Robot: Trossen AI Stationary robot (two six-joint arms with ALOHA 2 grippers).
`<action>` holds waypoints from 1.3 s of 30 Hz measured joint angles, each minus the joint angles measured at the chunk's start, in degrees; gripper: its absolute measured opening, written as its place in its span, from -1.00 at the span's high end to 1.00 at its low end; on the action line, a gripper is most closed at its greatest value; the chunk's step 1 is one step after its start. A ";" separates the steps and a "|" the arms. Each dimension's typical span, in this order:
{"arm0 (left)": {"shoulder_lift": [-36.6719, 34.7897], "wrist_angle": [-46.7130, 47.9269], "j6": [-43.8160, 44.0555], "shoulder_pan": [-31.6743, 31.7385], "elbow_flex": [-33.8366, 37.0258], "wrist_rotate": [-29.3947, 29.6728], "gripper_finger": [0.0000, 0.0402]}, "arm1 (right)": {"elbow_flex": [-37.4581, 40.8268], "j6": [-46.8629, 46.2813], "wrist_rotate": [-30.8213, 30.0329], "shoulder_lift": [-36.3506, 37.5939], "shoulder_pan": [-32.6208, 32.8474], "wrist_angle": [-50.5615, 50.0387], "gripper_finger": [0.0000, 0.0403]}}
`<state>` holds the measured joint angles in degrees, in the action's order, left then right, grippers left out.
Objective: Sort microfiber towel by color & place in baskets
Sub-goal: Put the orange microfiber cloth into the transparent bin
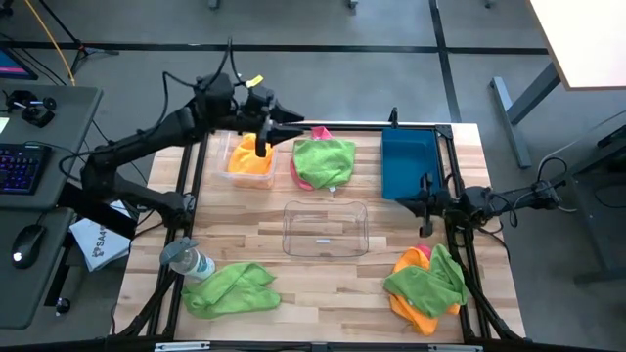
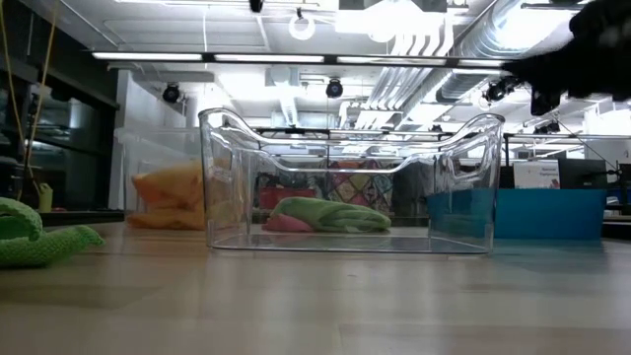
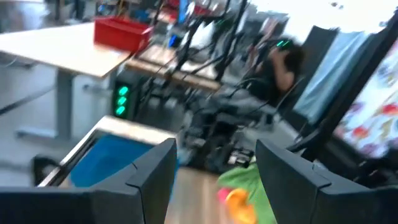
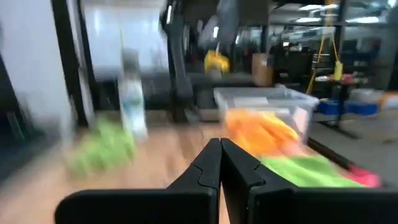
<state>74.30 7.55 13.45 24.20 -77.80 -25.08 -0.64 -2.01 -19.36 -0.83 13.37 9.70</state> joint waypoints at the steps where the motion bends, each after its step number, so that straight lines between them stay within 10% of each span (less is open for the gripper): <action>1: 0.00 -1.24 1.10 -0.68 0.00 0.00 -0.04 | 0.00 -5.78 0.05 0.02 0.00 4.03 1.00; 5: -0.29 -6.05 2.53 -2.97 0.00 0.07 -0.04 | 0.00 -23.27 -8.09 -0.12 -0.34 20.84 1.00; 10: -0.53 -7.22 2.49 -4.42 -0.02 -0.10 -0.04 | -0.03 -23.88 -16.99 -1.03 -1.59 33.51 1.00; 18: -3.00 2.27 -4.08 -4.50 0.00 -1.55 -0.04 | -13.04 -29.02 -2.46 -16.63 -2.51 29.22 1.00; 23: -5.14 5.80 -7.19 -4.50 4.68 -1.84 -0.02 | -27.94 -25.10 2.48 -29.69 -2.51 10.76 1.00; 31: -12.73 -15.13 7.24 -4.59 26.23 -0.62 0.00 | -52.34 -43.62 9.14 -45.28 -2.51 -54.14 0.74; 39: -21.32 -19.10 12.43 -3.54 33.98 2.27 0.01 | -47.86 -62.28 26.72 -57.36 2.25 -76.05 0.05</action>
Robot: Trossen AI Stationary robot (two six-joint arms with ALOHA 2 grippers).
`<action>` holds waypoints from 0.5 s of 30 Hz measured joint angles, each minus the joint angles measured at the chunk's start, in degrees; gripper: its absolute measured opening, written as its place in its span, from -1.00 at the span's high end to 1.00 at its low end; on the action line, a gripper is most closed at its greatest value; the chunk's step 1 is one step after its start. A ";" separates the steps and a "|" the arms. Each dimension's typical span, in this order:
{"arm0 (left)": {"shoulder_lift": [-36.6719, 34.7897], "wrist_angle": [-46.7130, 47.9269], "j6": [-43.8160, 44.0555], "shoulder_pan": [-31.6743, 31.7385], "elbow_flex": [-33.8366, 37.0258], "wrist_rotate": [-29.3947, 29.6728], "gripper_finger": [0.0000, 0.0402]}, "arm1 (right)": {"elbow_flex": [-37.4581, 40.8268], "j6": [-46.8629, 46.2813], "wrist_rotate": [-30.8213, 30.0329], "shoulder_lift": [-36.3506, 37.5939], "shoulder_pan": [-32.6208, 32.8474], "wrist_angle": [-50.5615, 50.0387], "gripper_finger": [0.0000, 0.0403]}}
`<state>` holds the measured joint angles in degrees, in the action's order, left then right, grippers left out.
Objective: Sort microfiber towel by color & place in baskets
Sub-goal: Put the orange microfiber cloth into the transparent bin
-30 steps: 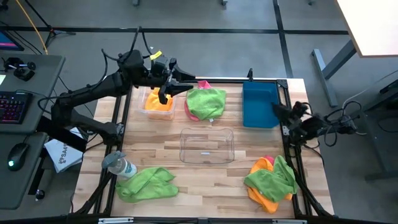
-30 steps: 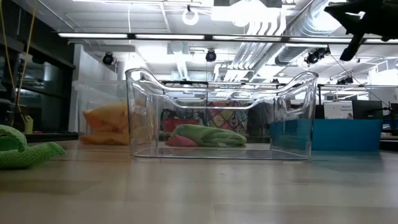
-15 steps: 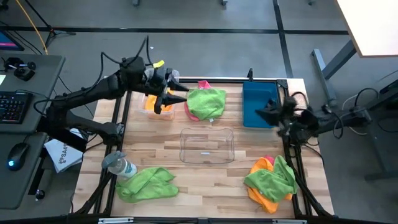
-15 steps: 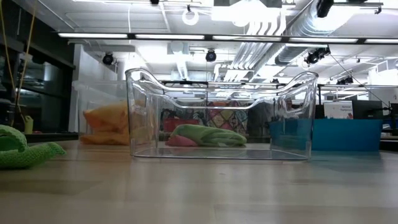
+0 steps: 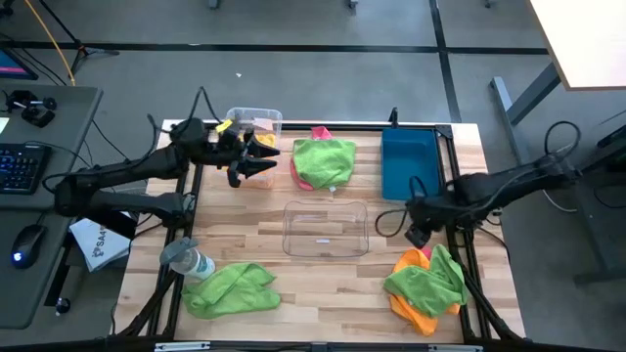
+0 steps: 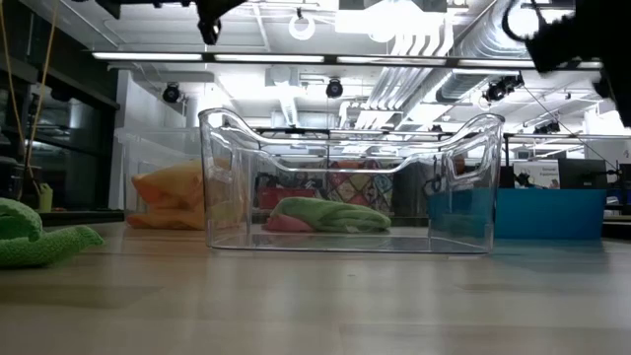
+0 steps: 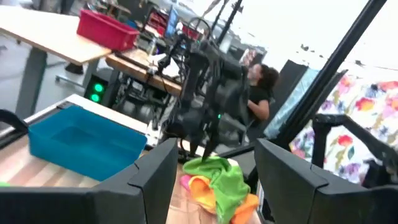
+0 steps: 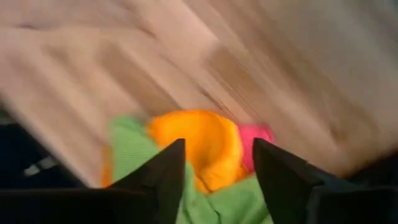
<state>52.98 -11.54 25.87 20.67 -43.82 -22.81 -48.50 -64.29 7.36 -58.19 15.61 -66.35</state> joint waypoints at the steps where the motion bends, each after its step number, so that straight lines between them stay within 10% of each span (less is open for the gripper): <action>1: -0.71 0.18 -0.32 -0.02 0.01 0.67 0.01 | 1.62 -3.87 0.90 -1.15 0.32 0.23 0.00; 15: -4.16 -0.31 -0.46 0.37 -0.02 1.61 0.01 | 9.24 -15.31 9.67 -10.97 2.69 12.31 -0.07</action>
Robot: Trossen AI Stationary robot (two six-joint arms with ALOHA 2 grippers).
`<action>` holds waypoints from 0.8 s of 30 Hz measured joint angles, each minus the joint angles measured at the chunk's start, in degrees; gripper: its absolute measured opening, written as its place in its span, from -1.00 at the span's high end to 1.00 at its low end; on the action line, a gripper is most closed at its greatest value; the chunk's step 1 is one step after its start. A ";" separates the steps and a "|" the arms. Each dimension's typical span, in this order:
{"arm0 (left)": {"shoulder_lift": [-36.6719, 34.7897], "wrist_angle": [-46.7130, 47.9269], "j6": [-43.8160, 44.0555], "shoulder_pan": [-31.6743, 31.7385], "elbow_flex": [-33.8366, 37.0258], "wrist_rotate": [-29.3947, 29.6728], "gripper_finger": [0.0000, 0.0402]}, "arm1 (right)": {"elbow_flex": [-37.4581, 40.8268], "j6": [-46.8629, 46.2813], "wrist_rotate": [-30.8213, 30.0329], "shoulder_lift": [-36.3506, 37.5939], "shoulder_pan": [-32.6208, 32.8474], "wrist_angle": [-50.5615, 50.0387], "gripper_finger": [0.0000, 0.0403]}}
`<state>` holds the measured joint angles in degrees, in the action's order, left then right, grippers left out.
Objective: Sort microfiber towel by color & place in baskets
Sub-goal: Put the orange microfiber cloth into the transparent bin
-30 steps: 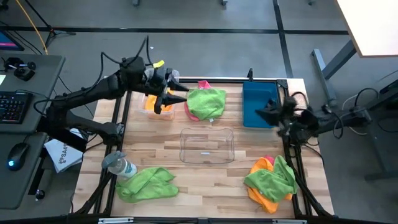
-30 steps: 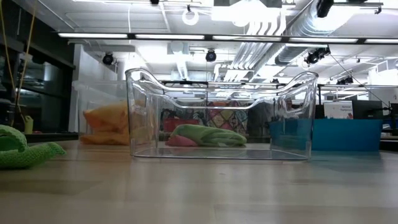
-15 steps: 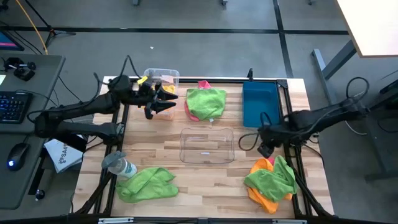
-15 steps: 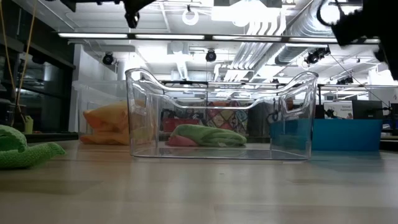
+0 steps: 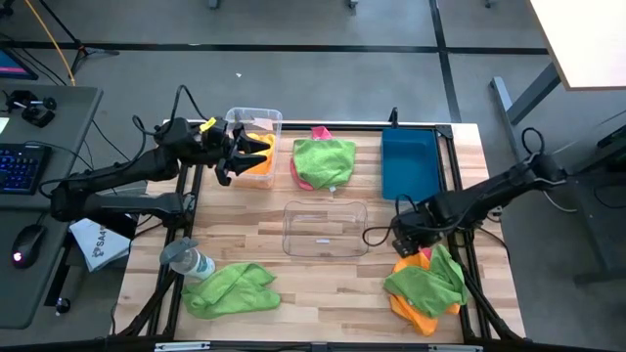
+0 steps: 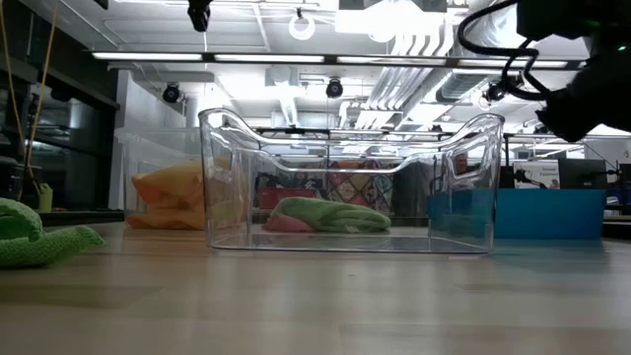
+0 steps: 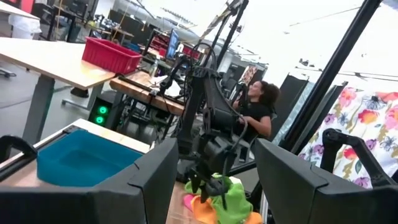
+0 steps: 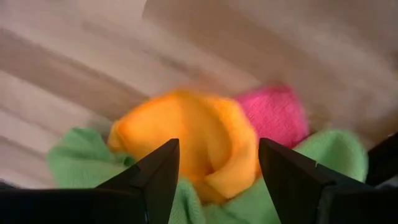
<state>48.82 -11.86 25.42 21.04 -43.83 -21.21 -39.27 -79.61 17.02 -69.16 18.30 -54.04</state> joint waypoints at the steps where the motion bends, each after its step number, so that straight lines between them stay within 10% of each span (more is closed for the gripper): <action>1: -0.01 0.00 -0.03 0.00 0.00 -0.01 0.01 | 0.00 -0.05 0.57 -0.84 0.70 0.01 -0.07; 12: 0.00 0.00 -0.58 0.00 0.00 0.53 0.01 | 0.00 -1.45 -0.49 -9.11 5.08 0.81 0.05; 19: 0.02 -0.04 -0.56 0.00 0.00 0.95 0.01 | -6.07 1.07 -3.67 -8.27 7.96 -2.23 0.90; 24: 0.02 -0.14 -0.56 0.00 0.00 0.89 0.01 | -18.80 5.38 -11.72 -5.27 8.49 -15.20 0.98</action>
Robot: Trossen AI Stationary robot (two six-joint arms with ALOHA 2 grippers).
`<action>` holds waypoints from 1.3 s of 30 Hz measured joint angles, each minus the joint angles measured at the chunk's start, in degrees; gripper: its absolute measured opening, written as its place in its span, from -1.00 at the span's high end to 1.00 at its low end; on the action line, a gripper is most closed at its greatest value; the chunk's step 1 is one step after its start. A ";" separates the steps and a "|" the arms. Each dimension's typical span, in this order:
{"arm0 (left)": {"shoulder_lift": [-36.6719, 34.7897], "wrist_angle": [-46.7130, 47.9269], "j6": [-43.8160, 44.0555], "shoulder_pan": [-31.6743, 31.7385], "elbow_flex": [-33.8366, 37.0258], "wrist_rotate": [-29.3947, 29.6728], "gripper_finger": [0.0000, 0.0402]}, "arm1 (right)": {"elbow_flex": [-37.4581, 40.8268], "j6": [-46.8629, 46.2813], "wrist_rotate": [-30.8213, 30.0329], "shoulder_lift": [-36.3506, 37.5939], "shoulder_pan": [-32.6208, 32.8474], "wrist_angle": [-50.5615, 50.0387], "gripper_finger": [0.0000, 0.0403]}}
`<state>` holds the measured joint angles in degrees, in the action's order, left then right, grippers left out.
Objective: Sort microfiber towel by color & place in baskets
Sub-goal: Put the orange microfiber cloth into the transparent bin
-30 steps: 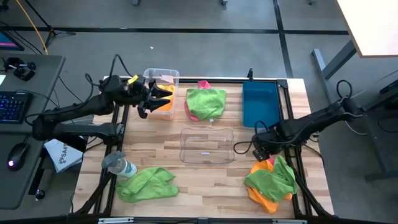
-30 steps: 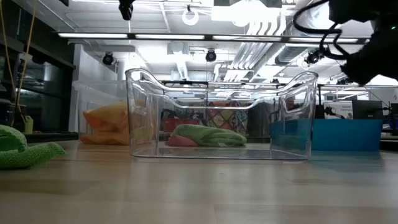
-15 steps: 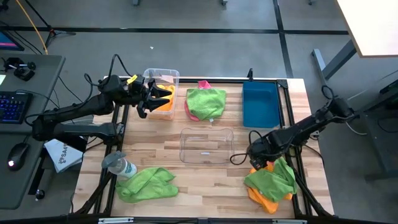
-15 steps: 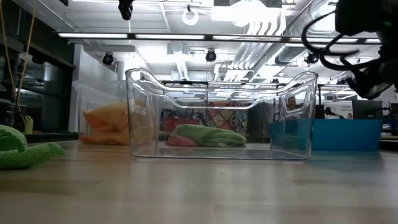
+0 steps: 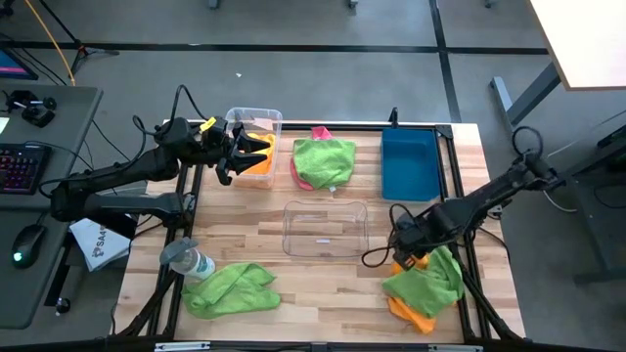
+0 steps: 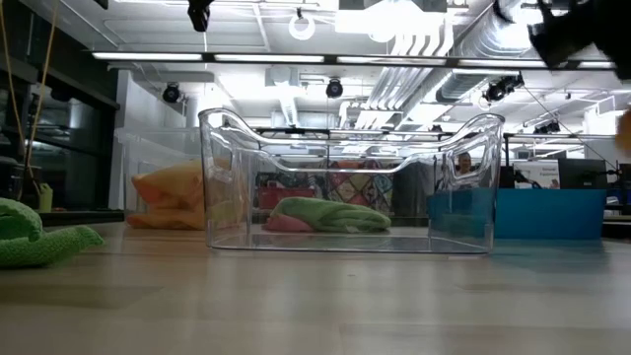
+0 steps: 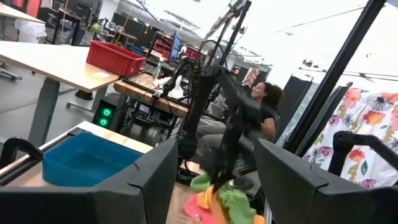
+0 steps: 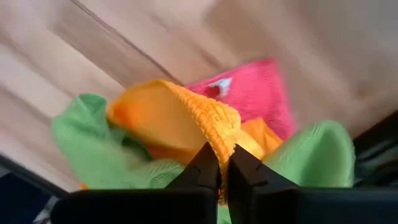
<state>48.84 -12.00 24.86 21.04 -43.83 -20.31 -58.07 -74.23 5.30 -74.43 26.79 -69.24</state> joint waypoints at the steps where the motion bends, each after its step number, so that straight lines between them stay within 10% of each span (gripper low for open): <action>1: 0.00 -0.11 0.02 0.00 0.00 0.00 0.01 | -2.95 1.11 -2.17 0.59 0.00 -2.79 0.98; 16: 0.00 -4.07 1.94 0.00 -0.02 -0.12 0.01 | -36.24 19.38 -38.44 7.82 11.24 -10.20 1.00; 29: 0.02 -8.73 2.05 0.00 -1.95 0.50 0.01 | -51.75 38.15 -48.55 8.29 10.25 -6.13 1.00; 39: -0.05 5.01 -10.89 4.78 -15.44 5.49 0.01 | -48.79 55.30 -45.68 4.77 -8.51 7.68 1.00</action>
<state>48.79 -6.99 13.98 25.82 -59.28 -14.82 -106.86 -18.93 -40.38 -69.66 18.28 -61.56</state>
